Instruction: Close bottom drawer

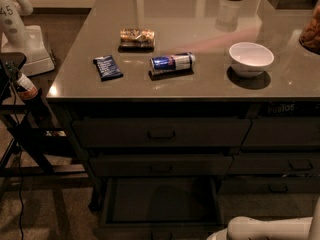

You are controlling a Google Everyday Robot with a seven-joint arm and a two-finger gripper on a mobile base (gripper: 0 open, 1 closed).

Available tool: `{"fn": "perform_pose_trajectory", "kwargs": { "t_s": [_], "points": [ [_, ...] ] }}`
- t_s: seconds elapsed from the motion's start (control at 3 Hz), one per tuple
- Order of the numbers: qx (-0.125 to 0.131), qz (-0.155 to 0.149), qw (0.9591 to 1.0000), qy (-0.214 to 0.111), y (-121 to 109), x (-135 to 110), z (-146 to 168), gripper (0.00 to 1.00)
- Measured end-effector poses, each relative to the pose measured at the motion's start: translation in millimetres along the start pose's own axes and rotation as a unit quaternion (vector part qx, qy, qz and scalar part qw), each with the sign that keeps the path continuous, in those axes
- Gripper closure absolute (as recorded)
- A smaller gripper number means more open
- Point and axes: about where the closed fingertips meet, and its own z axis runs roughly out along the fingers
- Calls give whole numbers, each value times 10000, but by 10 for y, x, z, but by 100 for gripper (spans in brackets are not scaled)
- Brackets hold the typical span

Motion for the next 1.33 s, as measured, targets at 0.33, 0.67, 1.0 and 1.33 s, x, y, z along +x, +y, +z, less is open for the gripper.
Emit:
{"fn": "perform_pose_trajectory", "kwargs": {
  "t_s": [0.33, 0.67, 1.0, 1.33],
  "points": [
    [0, 0, 10000, 0, 0, 0, 0, 100],
    [190, 194, 9995, -187, -173, -35, 216, 100],
    [362, 516, 9966, -531, -447, -179, 469, 100],
    [538, 711, 9931, -758, -648, -343, 583, 100]
  ]
}}
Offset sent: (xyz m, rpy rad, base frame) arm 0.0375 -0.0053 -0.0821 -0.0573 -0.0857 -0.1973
